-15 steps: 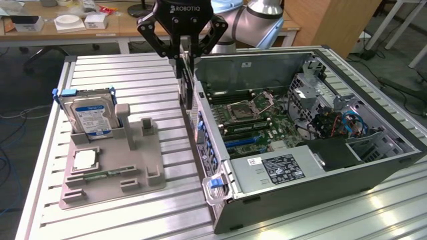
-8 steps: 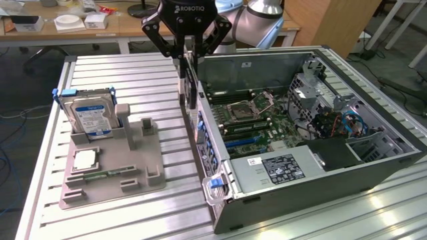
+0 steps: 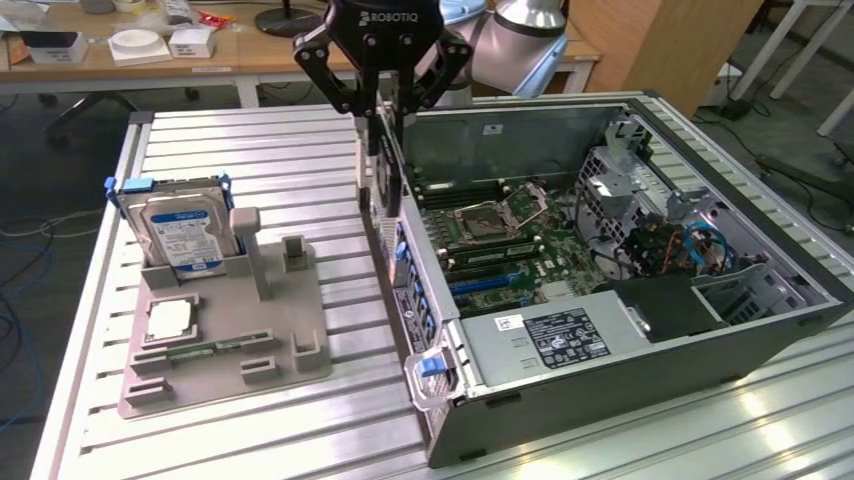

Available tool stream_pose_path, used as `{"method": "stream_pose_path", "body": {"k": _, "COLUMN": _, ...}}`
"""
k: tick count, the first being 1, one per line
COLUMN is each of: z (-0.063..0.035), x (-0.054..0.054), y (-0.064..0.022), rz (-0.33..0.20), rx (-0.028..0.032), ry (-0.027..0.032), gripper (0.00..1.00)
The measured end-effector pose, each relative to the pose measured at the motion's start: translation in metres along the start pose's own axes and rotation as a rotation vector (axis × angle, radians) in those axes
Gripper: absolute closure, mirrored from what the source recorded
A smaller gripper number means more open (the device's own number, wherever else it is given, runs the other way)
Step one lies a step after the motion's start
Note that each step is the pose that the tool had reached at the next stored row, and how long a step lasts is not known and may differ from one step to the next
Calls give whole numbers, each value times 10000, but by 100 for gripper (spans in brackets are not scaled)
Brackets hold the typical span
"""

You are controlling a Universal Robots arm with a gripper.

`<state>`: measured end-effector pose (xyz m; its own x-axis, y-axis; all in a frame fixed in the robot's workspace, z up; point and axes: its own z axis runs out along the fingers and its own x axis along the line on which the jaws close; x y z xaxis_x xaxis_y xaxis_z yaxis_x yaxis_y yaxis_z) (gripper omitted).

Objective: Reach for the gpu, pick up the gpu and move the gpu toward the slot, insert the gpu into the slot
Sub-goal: 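Pick up the gpu and move the gpu toward the slot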

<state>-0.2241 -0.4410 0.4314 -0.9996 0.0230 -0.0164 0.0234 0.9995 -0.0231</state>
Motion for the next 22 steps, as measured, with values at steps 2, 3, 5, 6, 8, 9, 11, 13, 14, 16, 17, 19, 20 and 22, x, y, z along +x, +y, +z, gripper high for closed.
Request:
{"method": "stream_pose_path", "body": {"k": 2, "z": 0, "x": -17, "y": 0, "rz": 22, "rx": 0, "ry": 1, "gripper": 74}}
{"method": "stream_pose_path", "body": {"k": 3, "z": 1, "x": -23, "y": 1, "rz": 28, "rx": 0, "ry": 0, "gripper": 74}}
{"method": "stream_pose_path", "body": {"k": 5, "z": 1, "x": -36, "y": 1, "rz": 37, "rx": 1, "ry": 1, "gripper": 74}}
{"method": "stream_pose_path", "body": {"k": 6, "z": 1, "x": -43, "y": 1, "rz": 40, "rx": 0, "ry": 1, "gripper": 74}}
{"method": "stream_pose_path", "body": {"k": 8, "z": 1, "x": -57, "y": 1, "rz": 47, "rx": 0, "ry": 1, "gripper": 74}}
{"method": "stream_pose_path", "body": {"k": 9, "z": 1, "x": -64, "y": 1, "rz": 51, "rx": 1, "ry": 1, "gripper": 74}}
{"method": "stream_pose_path", "body": {"k": 11, "z": 1, "x": -79, "y": 2, "rz": 58, "rx": 1, "ry": 2, "gripper": 74}}
{"method": "stream_pose_path", "body": {"k": 13, "z": 2, "x": -94, "y": 2, "rz": 69, "rx": 1, "ry": 2, "gripper": 74}}
{"method": "stream_pose_path", "body": {"k": 14, "z": 2, "x": -101, "y": 2, "rz": 73, "rx": 1, "ry": 2, "gripper": 74}}
{"method": "stream_pose_path", "body": {"k": 16, "z": 2, "x": -114, "y": 3, "rz": 83, "rx": 1, "ry": 2, "gripper": 74}}
{"method": "stream_pose_path", "body": {"k": 17, "z": 2, "x": -121, "y": 3, "rz": 87, "rx": 2, "ry": 2, "gripper": 74}}
{"method": "stream_pose_path", "body": {"k": 19, "z": 2, "x": -135, "y": 3, "rz": 96, "rx": 1, "ry": 2, "gripper": 74}}
{"method": "stream_pose_path", "body": {"k": 20, "z": 2, "x": -142, "y": 3, "rz": 101, "rx": 1, "ry": 2, "gripper": 74}}
{"method": "stream_pose_path", "body": {"k": 22, "z": 3, "x": -156, "y": 4, "rz": 110, "rx": 1, "ry": 2, "gripper": 74}}
